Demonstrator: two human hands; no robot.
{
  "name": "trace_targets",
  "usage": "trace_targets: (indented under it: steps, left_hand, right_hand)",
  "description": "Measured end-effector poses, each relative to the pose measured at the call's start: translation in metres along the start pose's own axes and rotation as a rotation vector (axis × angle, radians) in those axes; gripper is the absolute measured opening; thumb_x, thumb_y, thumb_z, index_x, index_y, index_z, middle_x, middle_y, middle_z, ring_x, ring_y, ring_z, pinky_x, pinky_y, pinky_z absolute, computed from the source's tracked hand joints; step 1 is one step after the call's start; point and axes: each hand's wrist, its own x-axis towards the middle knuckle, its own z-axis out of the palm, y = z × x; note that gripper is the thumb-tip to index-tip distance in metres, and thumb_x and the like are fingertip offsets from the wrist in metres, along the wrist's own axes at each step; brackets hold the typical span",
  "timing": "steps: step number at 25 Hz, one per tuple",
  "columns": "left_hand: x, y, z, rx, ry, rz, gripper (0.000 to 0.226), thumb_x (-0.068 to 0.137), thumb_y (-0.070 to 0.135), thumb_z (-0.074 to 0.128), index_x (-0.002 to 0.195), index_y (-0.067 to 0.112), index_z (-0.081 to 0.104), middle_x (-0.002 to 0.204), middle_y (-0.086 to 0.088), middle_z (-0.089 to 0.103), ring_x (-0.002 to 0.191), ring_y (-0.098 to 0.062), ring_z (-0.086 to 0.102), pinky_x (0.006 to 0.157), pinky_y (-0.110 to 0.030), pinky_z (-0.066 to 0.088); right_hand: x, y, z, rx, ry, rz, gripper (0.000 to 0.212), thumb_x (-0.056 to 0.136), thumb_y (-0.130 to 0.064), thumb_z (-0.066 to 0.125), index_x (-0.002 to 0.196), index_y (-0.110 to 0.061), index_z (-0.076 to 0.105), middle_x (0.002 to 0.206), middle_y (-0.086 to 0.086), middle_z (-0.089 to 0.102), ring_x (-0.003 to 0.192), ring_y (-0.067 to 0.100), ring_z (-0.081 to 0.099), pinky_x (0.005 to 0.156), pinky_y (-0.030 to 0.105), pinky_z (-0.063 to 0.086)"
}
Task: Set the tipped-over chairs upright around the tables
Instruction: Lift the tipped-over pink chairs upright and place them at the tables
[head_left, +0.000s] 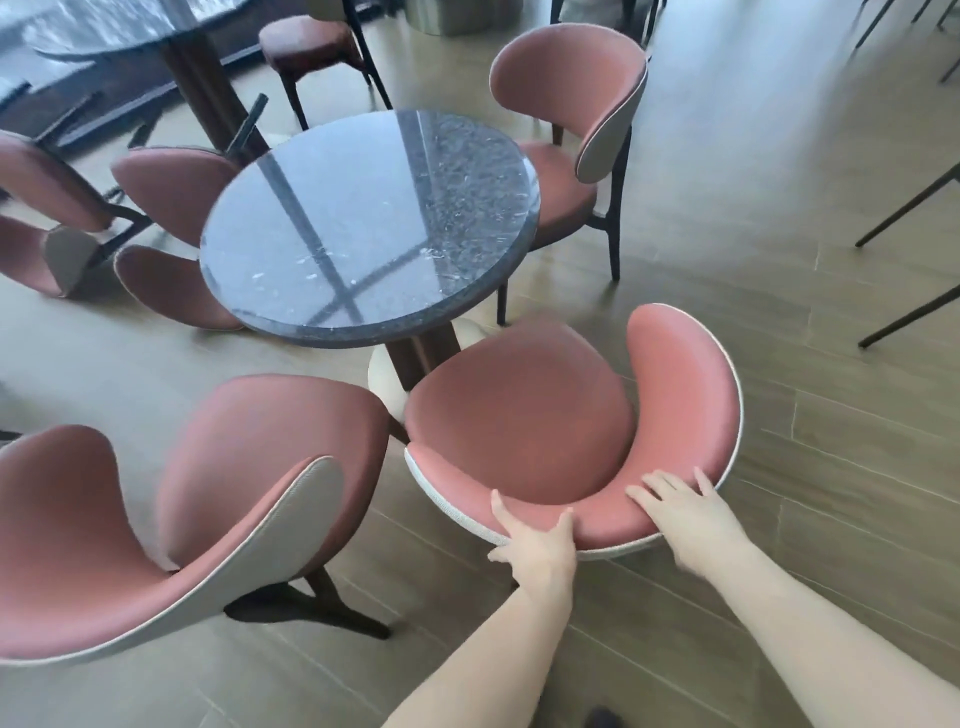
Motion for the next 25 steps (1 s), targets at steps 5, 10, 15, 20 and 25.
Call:
trace_targets:
  steps: [5, 10, 15, 20, 25]
  left_hand:
    - [0.0, 0.001, 0.034, -0.223, 0.128, 0.009, 0.07, 0.082, 0.023, 0.074, 0.139, 0.04, 0.037, 0.121, -0.016, 0.031, 0.06, -0.021, 0.054, 0.071, -0.029, 0.048]
    - [0.004, -0.022, 0.001, -0.198, 0.07, -0.004, 0.042, 0.08, 0.007, 0.063, 0.108, 0.037, 0.054, 0.122, -0.015, 0.033, 0.074, -0.027, 0.058, 0.076, -0.046, 0.062]
    - [0.011, -0.066, -0.075, -0.081, 0.065, 0.03, 0.04, 0.08, 0.007, 0.07, 0.106, 0.035, 0.06, 0.124, -0.013, 0.046, 0.09, -0.033, 0.059, 0.064, -0.049, 0.063]
    - [0.015, -0.1, -0.141, 0.021, 0.023, 0.088, 0.036, 0.08, 0.011, 0.075, 0.102, 0.034, 0.06, 0.12, -0.011, 0.054, 0.097, -0.033, 0.063, 0.055, -0.046, 0.063]
    - [0.02, -0.125, -0.171, 0.28, -0.022, 0.225, 0.053, 0.081, 0.038, 0.073, 0.128, 0.042, 0.048, 0.126, -0.013, 0.049, 0.091, -0.026, 0.061, 0.07, -0.034, 0.058]
  right_hand:
    - [0.025, 0.002, 0.019, -0.104, 0.225, -0.039, 0.072, 0.081, 0.0, 0.059, 0.145, -0.017, 0.032, 0.14, 0.005, 0.048, 0.135, 0.028, 0.039, 0.114, 0.061, 0.016]
    - [0.014, -0.024, 0.01, -0.148, 0.102, -0.076, 0.057, 0.079, 0.0, 0.065, 0.13, -0.011, 0.043, 0.122, 0.006, 0.061, 0.115, 0.03, 0.059, 0.104, 0.065, 0.033]
    - [-0.035, -0.107, 0.006, -0.173, 0.02, -0.222, 0.05, 0.082, -0.008, 0.068, 0.128, -0.005, 0.049, 0.122, 0.01, 0.056, 0.114, 0.034, 0.058, 0.085, 0.066, 0.051]
    - [-0.066, -0.18, 0.001, -0.178, -0.032, -0.279, 0.041, 0.083, -0.01, 0.066, 0.123, -0.005, 0.06, 0.118, 0.012, 0.054, 0.11, 0.036, 0.058, 0.069, 0.063, 0.057]
    - [-0.079, -0.206, -0.002, -0.104, -0.08, -0.278, 0.042, 0.081, -0.033, 0.067, 0.116, -0.01, 0.064, 0.116, 0.007, 0.06, 0.106, 0.032, 0.061, 0.075, 0.05, 0.058]
